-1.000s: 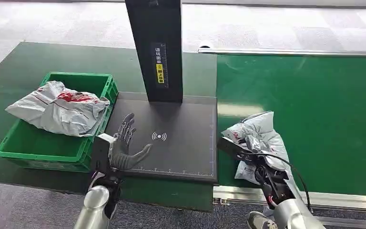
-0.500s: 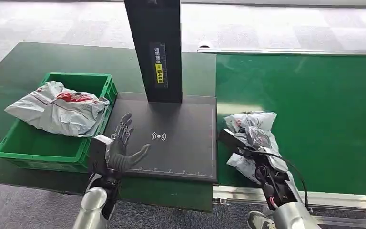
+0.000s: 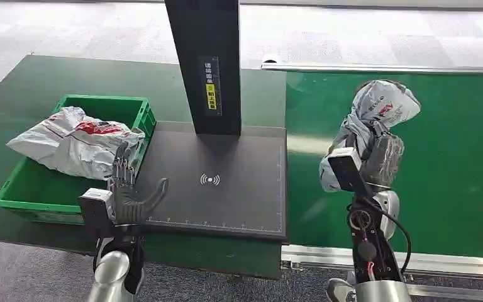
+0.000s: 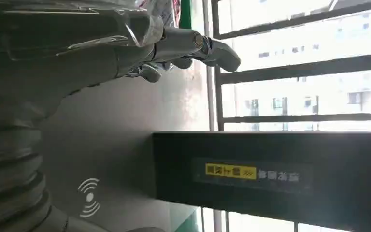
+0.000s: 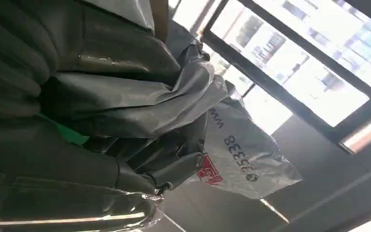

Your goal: Moved the parcel from conveyor to table for the left to box.

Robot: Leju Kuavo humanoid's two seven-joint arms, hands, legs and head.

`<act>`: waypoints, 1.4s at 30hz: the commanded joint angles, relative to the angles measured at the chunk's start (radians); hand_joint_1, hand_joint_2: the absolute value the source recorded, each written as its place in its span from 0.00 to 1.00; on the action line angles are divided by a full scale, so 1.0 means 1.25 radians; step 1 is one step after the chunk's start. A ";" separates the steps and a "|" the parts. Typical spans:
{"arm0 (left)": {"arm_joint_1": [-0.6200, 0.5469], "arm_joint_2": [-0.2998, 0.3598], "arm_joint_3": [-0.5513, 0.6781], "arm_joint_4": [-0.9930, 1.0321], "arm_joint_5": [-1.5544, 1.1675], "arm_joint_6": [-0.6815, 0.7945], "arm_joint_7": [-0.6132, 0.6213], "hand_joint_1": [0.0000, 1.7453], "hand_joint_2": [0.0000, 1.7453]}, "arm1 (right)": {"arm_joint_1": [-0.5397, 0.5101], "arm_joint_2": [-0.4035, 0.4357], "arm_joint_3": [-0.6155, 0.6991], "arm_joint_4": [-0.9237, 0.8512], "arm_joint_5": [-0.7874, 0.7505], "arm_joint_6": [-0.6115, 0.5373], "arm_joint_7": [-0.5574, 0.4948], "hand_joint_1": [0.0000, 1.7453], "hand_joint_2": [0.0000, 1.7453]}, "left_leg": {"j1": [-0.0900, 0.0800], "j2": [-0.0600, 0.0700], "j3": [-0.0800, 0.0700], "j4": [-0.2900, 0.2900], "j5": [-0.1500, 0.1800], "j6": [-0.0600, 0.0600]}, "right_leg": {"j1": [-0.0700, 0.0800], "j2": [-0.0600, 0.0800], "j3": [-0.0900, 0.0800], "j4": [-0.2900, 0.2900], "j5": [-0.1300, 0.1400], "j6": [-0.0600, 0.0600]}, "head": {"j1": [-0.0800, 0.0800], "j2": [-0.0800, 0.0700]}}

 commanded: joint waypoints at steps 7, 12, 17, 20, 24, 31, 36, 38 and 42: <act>-0.094 -0.009 0.036 0.058 0.027 0.188 -0.063 0.00 1.00 | -0.105 0.051 0.268 0.183 0.163 0.046 0.005 1.00 1.00 | 0.000 0.004 0.002 -0.001 -0.001 0.000 | 0.000 0.004 0.001 0.000 0.001 0.000 | 0.000 0.000; -0.099 -0.006 0.028 0.077 0.076 0.209 -0.085 0.00 1.00 | -0.278 0.072 0.417 0.509 0.250 0.248 0.062 1.00 1.00 | 0.000 0.006 0.003 -0.001 0.000 0.000 | 0.000 0.005 0.001 0.000 0.001 0.000 | 0.000 0.000; -0.109 -0.003 0.016 0.085 0.078 0.223 -0.104 0.00 1.00 | -0.351 0.111 0.478 0.647 0.289 0.409 0.129 1.00 1.00 | 0.000 0.004 0.002 -0.001 0.000 0.000 | 0.000 0.003 0.001 0.000 0.000 0.000 | 0.000 0.000; -0.118 -0.004 0.007 0.092 0.076 0.228 -0.101 0.00 1.00 | -0.359 0.134 0.492 0.679 0.291 0.450 0.133 1.00 1.00 | 0.000 0.001 0.004 -0.001 0.000 0.001 | 0.000 0.001 0.004 -0.001 -0.001 0.000 | 0.000 0.000; -0.124 -0.007 0.016 0.077 0.098 0.237 -0.103 0.00 1.00 | -0.364 0.157 0.518 0.688 0.302 0.468 0.134 1.00 1.00 | 0.000 0.000 0.002 -0.001 0.000 0.001 | 0.000 0.000 0.002 0.000 0.000 0.000 | 0.000 0.000; -0.103 -0.013 0.012 0.028 0.126 0.239 -0.115 0.00 1.00 | -0.312 0.189 0.314 0.620 0.024 0.510 -0.059 0.17 1.00 | 0.000 0.000 0.002 -0.001 0.000 0.000 | 0.000 0.000 0.002 0.000 -0.001 -0.001 | 0.000 0.000; -0.103 -0.012 0.009 0.038 0.142 0.244 -0.124 0.00 1.00 | -0.294 0.188 0.218 0.606 -0.146 0.624 -0.086 0.00 1.00 | 0.000 -0.001 0.001 -0.001 0.001 0.001 | 0.001 -0.001 0.001 0.000 0.000 0.000 | 0.000 0.000; -0.103 -0.012 0.009 0.038 0.142 0.244 -0.124 0.00 1.00 | -0.294 0.188 0.218 0.606 -0.146 0.624 -0.086 0.00 1.00 | 0.000 0.000 0.002 -0.001 0.000 0.001 | 0.000 -0.001 0.002 0.000 0.000 0.000 | 0.000 0.000; -0.104 -0.002 0.006 0.044 0.164 0.230 -0.137 0.00 1.00 | -0.288 0.199 0.069 0.659 -0.403 0.806 0.040 0.00 1.00 | 0.000 -0.001 0.003 -0.001 0.000 0.001 | 0.000 -0.001 0.003 -0.001 -0.001 0.000 | 0.000 0.000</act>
